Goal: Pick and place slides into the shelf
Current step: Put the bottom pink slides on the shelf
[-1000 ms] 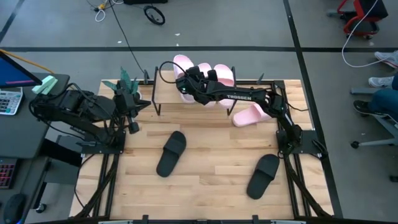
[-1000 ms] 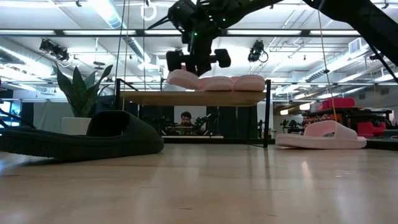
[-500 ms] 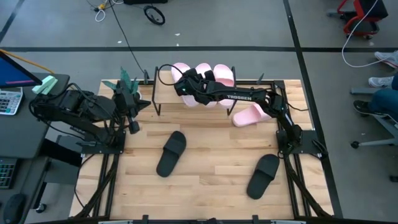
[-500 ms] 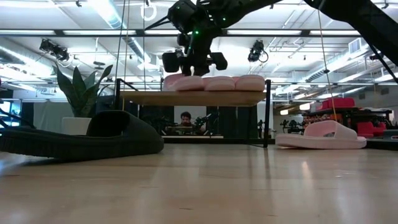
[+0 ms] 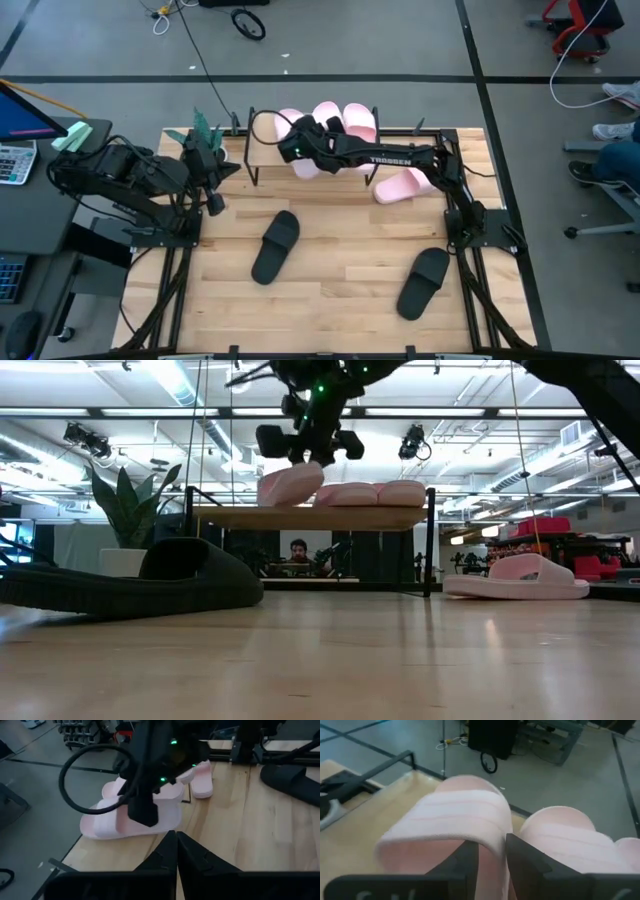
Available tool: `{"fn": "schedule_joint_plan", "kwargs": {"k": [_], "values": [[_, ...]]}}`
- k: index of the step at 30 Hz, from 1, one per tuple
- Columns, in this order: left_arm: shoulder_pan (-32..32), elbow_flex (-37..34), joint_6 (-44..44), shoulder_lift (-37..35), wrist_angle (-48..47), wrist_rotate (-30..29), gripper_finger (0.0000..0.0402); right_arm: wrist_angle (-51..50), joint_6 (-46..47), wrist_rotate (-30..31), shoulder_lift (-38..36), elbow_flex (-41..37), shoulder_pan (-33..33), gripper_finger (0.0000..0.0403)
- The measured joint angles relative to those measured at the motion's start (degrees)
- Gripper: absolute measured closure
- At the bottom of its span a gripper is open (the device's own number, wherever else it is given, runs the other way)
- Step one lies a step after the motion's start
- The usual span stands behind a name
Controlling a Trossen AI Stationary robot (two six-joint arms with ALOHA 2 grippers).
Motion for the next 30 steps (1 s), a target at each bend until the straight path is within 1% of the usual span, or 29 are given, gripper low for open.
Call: {"fn": "schedule_joint_plan", "kwargs": {"k": [6, 8, 11, 14, 15, 20, 23, 26, 30], "values": [[0.0, 0.0, -0.7, 0.0, 0.0, 0.0, 0.0378, -1.3, -1.3, 0.4, -0.4, 0.0, 1.7, 0.03], [0.0, 0.0, -0.7, 0.0, -0.1, 0.0, 0.038, -1.3, -0.4, 0.6, -0.4, 0.0, 1.7, 0.03], [0.0, 0.0, -0.7, 0.0, 0.0, 0.0, 0.0388, -1.5, 3.9, 0.4, -0.4, 0.0, 0.8, 0.03], [0.0, 0.0, -0.7, 0.0, 0.0, 0.0, 0.0394, -1.6, 3.6, 0.2, -0.4, 0.0, -0.9, 0.0299], [0.0, 0.0, -0.7, 0.0, 0.0, 0.0, 0.0395, -1.7, 3.2, -1.3, -0.4, 0.0, -1.7, 0.0297], [0.0, 0.0, -0.7, 0.0, 0.1, 0.0, 0.0385, -1.6, 3.3, -13.1, -0.4, 0.0, -4.4, 0.0287], [0.0, 0.0, -0.7, 0.0, 0.1, 0.0, 0.0379, -1.3, 3.0, -16.4, -0.4, 0.0, -5.1, 0.0279], [0.0, 0.0, -0.7, 0.0, 0.0, 0.0, 0.038, -1.9, 6.1, -20.4, -0.9, 0.0, -5.8, 0.0276], [0.0, 0.0, -0.7, 0.0, -1.6, 0.0, 0.039, -1.5, 1.1, -18.1, -1.4, 0.0, -5.5, 0.0275]]}}
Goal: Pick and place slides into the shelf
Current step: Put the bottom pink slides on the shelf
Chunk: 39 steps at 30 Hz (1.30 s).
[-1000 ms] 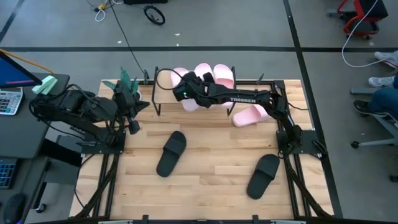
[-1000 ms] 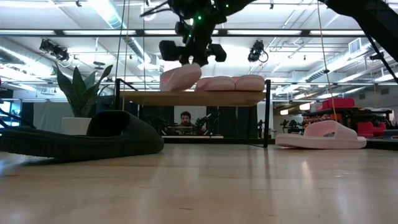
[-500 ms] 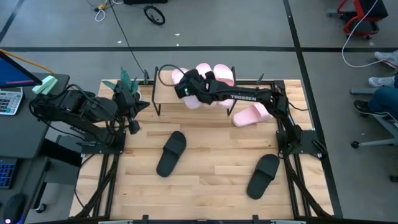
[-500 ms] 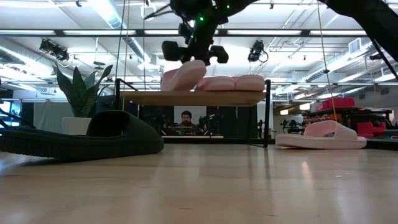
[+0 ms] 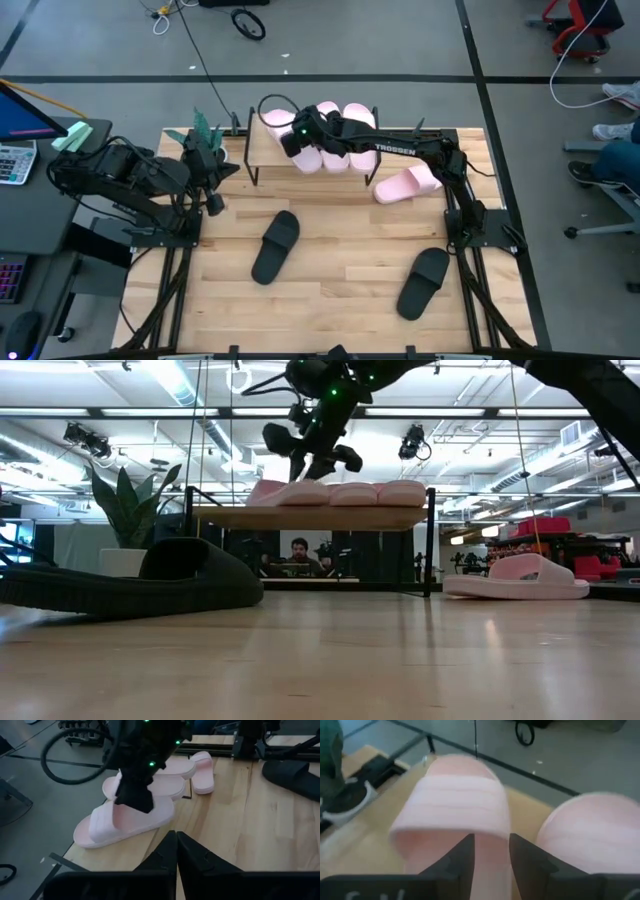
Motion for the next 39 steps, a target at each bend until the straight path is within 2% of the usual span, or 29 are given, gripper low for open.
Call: {"fn": "schedule_joint_plan", "kwargs": {"k": [6, 12, 16, 19, 23, 28, 31, 34, 39], "values": [[0.0, 0.0, -0.6, 0.0, -2.1, 0.0, 0.0395, -2.4, -1.1, 0.0, -0.2, 0.0, 1.4, 0.0275], [0.1, 0.0, -5.9, 0.0, -7.3, 0.0, 0.0383, -8.5, -5.7, 0.2, -1.0, 0.0, 4.0, 0.0277], [3.4, -0.4, -11.8, 0.0, -10.9, -0.2, 0.0396, -12.1, -10.7, 1.0, -2.1, 0.0, 6.8, 0.0291], [7.8, -3.8, -13.5, -0.2, -11.3, -0.7, 0.0397, -13.0, -13.1, 2.7, -3.9, 0.0, 10.0, 0.0318], [15.4, -10.9, -12.5, 0.2, -9.6, -0.6, 0.0397, -13.3, -17.3, 5.3, -8.2, 0.0, 15.7, 0.0386], [27.5, -19.8, -3.8, 2.4, 3.8, 0.5, 0.0399, -14.8, -20.2, 15.7, -14.4, 0.0, 23.8, 0.0392], [35.5, -22.7, 3.9, 4.7, 14.3, 8.5, 0.0399, -16.1, -20.0, 21.0, -18.0, 0.0, 27.3, 0.0398], [42.3, -23.0, 9.6, 8.7, 24.7, 18.5, 0.04, -17.5, -18.6, 23.0, -20.3, 0.0, 29.5, 0.0392], [49.6, -21.1, 11.7, 15.6, 25.2, 21.3, 0.04, -20.8, -16.9, 22.9, -21.9, 0.0, 31.1, 0.0398]]}}
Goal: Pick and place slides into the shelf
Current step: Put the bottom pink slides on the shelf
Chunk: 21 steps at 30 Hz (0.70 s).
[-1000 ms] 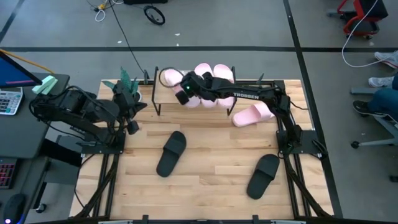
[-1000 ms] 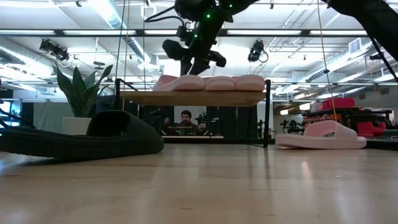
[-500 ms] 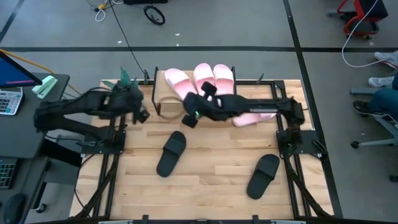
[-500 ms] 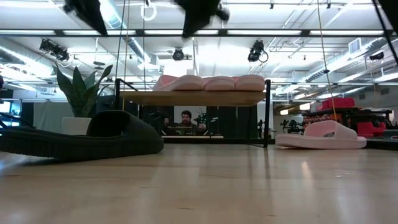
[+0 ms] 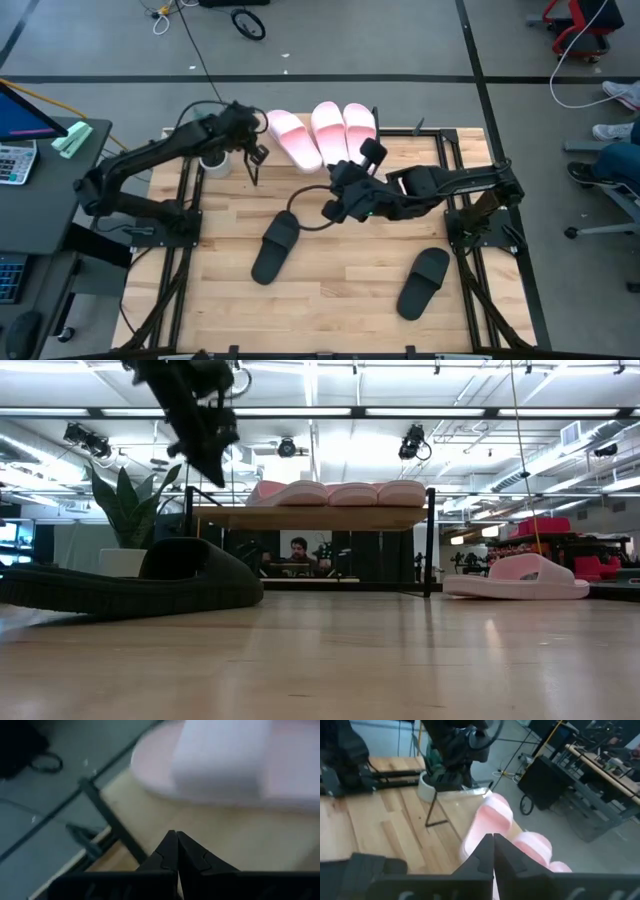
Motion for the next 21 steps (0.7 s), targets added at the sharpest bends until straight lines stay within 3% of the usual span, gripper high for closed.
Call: {"fn": "schedule_joint_plan", "kwargs": {"k": [3, 11, 21], "values": [[2.7, 0.1, 2.2, 3.0, 1.4, 5.7, 0.04, -2.2, 0.1, 0.0, 0.0, 0.0, -0.2, 0.0397], [5.9, 0.1, 5.3, 8.2, 7.1, 10.8, 0.0401, -6.4, 4.4, 0.3, 1.9, 0.0, -2.9, 0.0399], [7.9, 0.2, 5.4, 12.1, 15.0, 13.4, 0.0401, -8.6, 7.1, 0.3, 2.8, 0.0, -6.0, 0.0397]]}}
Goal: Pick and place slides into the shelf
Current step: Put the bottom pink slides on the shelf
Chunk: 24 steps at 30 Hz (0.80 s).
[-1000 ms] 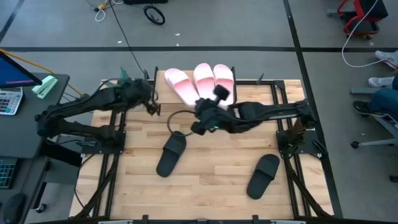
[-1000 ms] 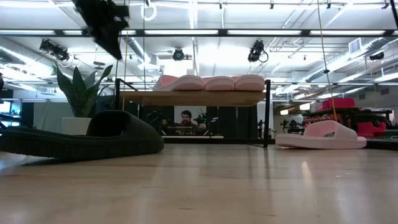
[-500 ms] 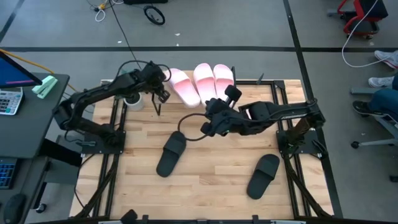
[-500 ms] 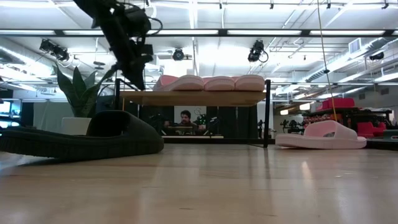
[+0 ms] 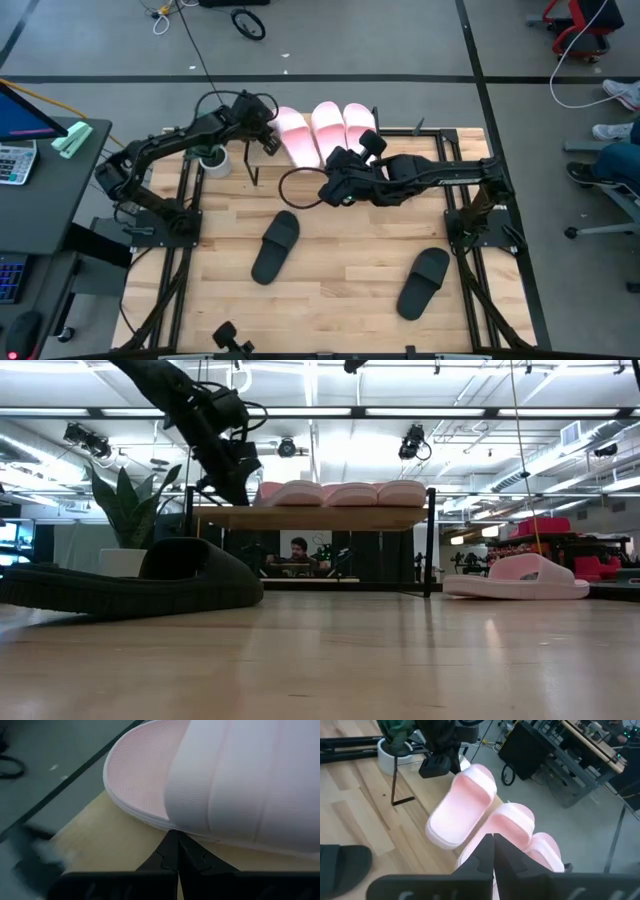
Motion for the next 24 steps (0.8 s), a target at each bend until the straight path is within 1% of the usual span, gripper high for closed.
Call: {"fn": "schedule_joint_plan", "kwargs": {"k": [3, 6, 13, 19, 21, 24], "values": [[0.6, 0.0, -0.8, 1.4, 4.3, 5.1, 0.0401, 0.0, 0.0, 0.1, -0.2, 0.0, -0.6, 0.0399], [0.6, 0.0, -2.2, 2.9, 7.6, 6.7, 0.0402, -0.1, 0.0, 0.0, -0.2, 0.0, -0.9, 0.0398], [0.4, 0.1, -2.5, 5.7, 10.0, 7.5, 0.0401, -0.2, -1.5, 0.1, -0.2, 0.0, -1.3, 0.0398], [0.7, 0.0, -2.0, 5.0, 9.5, 7.4, 0.0401, -1.6, -1.6, 0.0, -0.2, 0.0, -1.2, 0.0397], [1.2, -0.1, -2.1, 3.6, 9.0, 7.4, 0.0401, -4.6, -1.0, 0.0, -0.2, 0.0, -0.9, 0.0398], [1.8, 0.0, -2.0, 0.5, 8.7, 7.2, 0.0401, -11.7, 5.8, -0.1, -0.2, 0.0, 0.1, 0.04]]}}
